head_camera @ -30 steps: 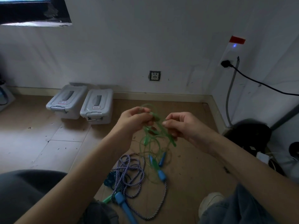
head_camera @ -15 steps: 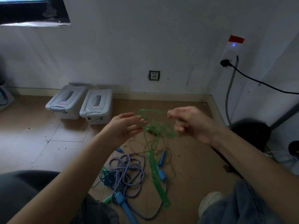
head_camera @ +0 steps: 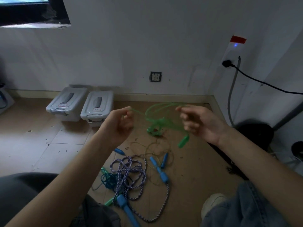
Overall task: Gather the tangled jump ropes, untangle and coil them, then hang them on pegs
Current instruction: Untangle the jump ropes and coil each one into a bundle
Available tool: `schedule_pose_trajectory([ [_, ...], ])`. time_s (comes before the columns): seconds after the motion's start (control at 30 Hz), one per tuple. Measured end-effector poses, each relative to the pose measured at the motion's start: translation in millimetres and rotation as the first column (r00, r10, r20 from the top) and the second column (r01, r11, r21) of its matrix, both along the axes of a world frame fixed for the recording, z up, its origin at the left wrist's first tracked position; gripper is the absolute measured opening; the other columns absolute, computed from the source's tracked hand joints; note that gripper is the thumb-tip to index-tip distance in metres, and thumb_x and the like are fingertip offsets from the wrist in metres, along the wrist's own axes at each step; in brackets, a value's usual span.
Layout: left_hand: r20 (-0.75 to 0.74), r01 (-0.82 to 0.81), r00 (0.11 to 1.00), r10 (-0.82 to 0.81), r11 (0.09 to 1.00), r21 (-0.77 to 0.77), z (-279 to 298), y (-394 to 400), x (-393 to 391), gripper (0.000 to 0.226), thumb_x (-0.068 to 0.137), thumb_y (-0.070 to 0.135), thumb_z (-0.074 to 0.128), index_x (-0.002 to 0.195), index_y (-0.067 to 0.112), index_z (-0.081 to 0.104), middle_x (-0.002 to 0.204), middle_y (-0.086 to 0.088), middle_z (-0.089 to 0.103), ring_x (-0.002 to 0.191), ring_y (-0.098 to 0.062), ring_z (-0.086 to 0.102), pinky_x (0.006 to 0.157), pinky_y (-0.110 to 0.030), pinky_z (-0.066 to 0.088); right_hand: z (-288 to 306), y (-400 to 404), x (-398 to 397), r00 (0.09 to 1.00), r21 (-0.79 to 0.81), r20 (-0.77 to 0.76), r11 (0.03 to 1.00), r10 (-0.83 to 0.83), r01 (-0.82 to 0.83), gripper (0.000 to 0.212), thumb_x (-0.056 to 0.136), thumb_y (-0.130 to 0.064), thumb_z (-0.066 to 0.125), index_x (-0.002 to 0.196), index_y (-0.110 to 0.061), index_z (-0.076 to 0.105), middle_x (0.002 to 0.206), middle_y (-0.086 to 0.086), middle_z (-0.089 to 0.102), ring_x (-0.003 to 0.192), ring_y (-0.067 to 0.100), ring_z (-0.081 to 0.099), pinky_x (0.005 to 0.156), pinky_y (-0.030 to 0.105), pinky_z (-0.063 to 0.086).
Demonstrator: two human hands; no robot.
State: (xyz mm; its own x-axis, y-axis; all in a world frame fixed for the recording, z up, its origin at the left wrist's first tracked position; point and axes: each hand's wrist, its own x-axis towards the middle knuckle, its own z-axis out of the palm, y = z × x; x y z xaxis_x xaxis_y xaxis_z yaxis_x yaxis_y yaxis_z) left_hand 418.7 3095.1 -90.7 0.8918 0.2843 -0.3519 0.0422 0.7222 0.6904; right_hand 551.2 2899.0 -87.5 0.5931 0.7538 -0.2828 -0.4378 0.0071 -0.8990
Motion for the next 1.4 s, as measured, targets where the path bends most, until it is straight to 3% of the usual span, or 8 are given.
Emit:
schedule_pose_trajectory([
  [0.13,-0.158,0.338,0.94,-0.301,0.88,0.335,1,-11,-6,0.015,0.076,0.029,0.053,0.067,0.017,0.05,0.044,0.009,0.038,0.031,0.001,0.023,0.03,-0.011,0.013,-1,-2,-11,0.856,-0.271,0.108,0.843,0.506,-0.465,0.036,0.08,-0.042,0.062,0.097,-0.01,0.065,0.055,0.0,0.056,0.03,0.003,0.031,0.03,0.014,0.024],
  [0.33,-0.357,0.5,0.864,-0.355,0.68,0.537,-2,-31,-4,0.021,0.095,0.03,0.043,0.1,0.016,0.057,0.07,-0.005,0.068,0.039,-0.009,0.047,0.031,-0.012,0.027,-6,8,-16,0.981,-0.195,0.173,0.979,0.093,-0.059,0.029,0.098,-0.023,0.042,0.079,-0.009,0.058,0.058,0.001,0.061,0.035,0.008,0.046,0.034,0.015,0.034],
  [0.5,-0.425,0.528,0.849,-0.315,0.535,0.659,-7,-16,-10,0.017,0.092,0.026,0.051,0.107,0.022,0.055,0.075,-0.002,0.071,0.041,-0.008,0.05,0.037,-0.015,0.035,-10,2,3,0.908,-0.062,-0.14,0.918,-0.396,0.391,0.032,0.099,-0.016,0.038,0.073,-0.005,0.051,0.048,0.003,0.06,0.027,0.004,0.037,0.028,0.012,0.026],
  [0.7,-0.372,0.536,0.844,-0.387,0.562,0.63,-7,4,-15,0.034,0.077,0.024,0.062,0.11,0.019,0.06,0.073,-0.001,0.069,0.047,-0.003,0.049,0.045,-0.012,0.042,-9,-7,12,0.94,0.015,-0.16,0.952,-0.3,0.307,0.033,0.101,-0.018,0.033,0.079,-0.002,0.053,0.077,0.013,0.067,0.025,0.003,0.023,0.025,0.013,0.016],
  [0.87,-0.221,0.23,0.955,-0.197,0.025,0.973,-23,-19,-5,0.058,0.072,0.034,0.071,0.12,0.044,0.039,0.102,0.007,0.048,0.07,-0.004,0.048,0.064,-0.018,0.046,-1,5,-7,0.985,0.084,-0.168,0.996,0.051,-0.037,0.032,0.101,-0.018,0.029,0.1,-0.002,0.057,0.094,0.012,0.071,0.025,0.002,0.025,0.024,0.011,0.021],
  [0.97,-0.092,-0.028,0.963,-0.254,-0.432,0.901,-28,-30,-6,0.056,0.074,0.045,0.064,0.126,0.038,0.043,0.109,0.004,0.039,0.078,-0.005,0.047,0.064,-0.02,0.05,6,8,-10,0.986,0.079,-0.143,0.994,0.09,-0.079,0.031,0.101,-0.018,0.029,0.104,-0.001,0.055,0.092,0.012,0.071,0.025,0.001,0.025,0.024,0.011,0.022],
  [1.07,-0.263,0.059,0.935,-0.238,-0.627,0.776,-33,-40,-2,0.05,0.084,0.057,0.046,0.132,0.046,0.037,0.106,0.006,0.038,0.072,-0.01,0.05,0.055,-0.022,0.047,10,9,-13,0.987,0.071,-0.11,0.992,0.113,-0.106,0.031,0.1,-0.016,0.031,0.104,0.001,0.056,0.091,0.012,0.07,0.026,0.001,0.025,0.025,0.011,0.022],
  [1.4,-0.378,0.343,0.925,0.041,-0.52,0.782,-36,-23,2,0.048,0.072,0.063,0.056,0.116,0.045,0.056,0.098,0.01,0.052,0.075,-0.009,0.049,0.054,-0.018,0.037,9,7,-16,0.995,-0.117,-0.071,0.99,0.065,-0.073,0.023,0.093,0.009,0.034,0.105,0.001,0.052,0.089,0.016,0.063,0.031,0.0,0.032,0.029,0.011,0.026],
])
